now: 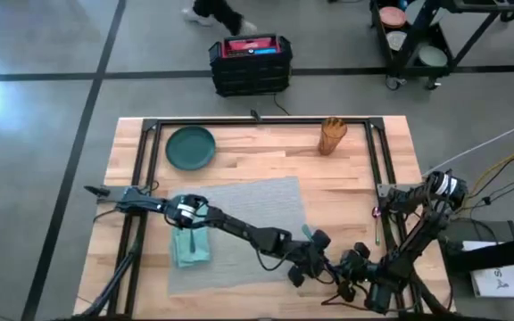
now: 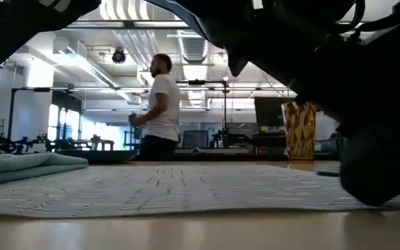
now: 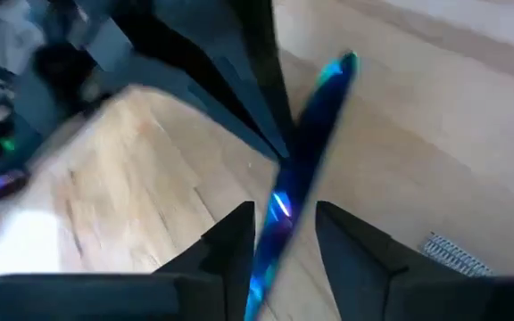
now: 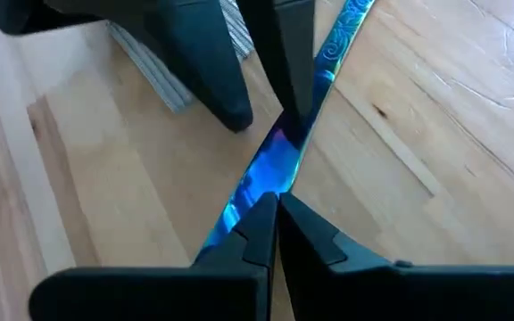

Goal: Set table place
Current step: Put the blue table knife on the right of the gray tablemat

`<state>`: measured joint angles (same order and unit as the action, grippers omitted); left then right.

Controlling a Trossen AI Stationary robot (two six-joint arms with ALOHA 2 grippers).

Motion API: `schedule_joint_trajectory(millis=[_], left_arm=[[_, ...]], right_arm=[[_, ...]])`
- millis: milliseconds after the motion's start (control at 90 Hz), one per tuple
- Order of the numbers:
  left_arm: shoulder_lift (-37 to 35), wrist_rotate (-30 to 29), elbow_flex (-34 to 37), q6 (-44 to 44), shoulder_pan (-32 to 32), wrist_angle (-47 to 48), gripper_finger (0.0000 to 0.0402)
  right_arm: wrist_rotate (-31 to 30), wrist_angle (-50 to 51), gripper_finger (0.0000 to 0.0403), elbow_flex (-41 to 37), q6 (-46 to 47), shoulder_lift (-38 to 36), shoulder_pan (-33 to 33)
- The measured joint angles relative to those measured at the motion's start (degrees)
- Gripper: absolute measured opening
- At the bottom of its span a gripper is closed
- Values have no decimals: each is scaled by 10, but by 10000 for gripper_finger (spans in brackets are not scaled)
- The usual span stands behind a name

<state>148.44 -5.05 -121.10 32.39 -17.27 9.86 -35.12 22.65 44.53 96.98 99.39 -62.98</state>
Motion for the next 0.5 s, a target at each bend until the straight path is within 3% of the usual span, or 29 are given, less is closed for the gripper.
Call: schedule_joint_trajectory(millis=[178, 500], left_arm=[[-1, -5, -56, -31, 1, 107, 102], [18, -6, -77, 13, 0, 118, 113]], right_arm=[[4, 1, 2, 0, 7, 0, 0], [5, 1, 2, 0, 7, 0, 0]])
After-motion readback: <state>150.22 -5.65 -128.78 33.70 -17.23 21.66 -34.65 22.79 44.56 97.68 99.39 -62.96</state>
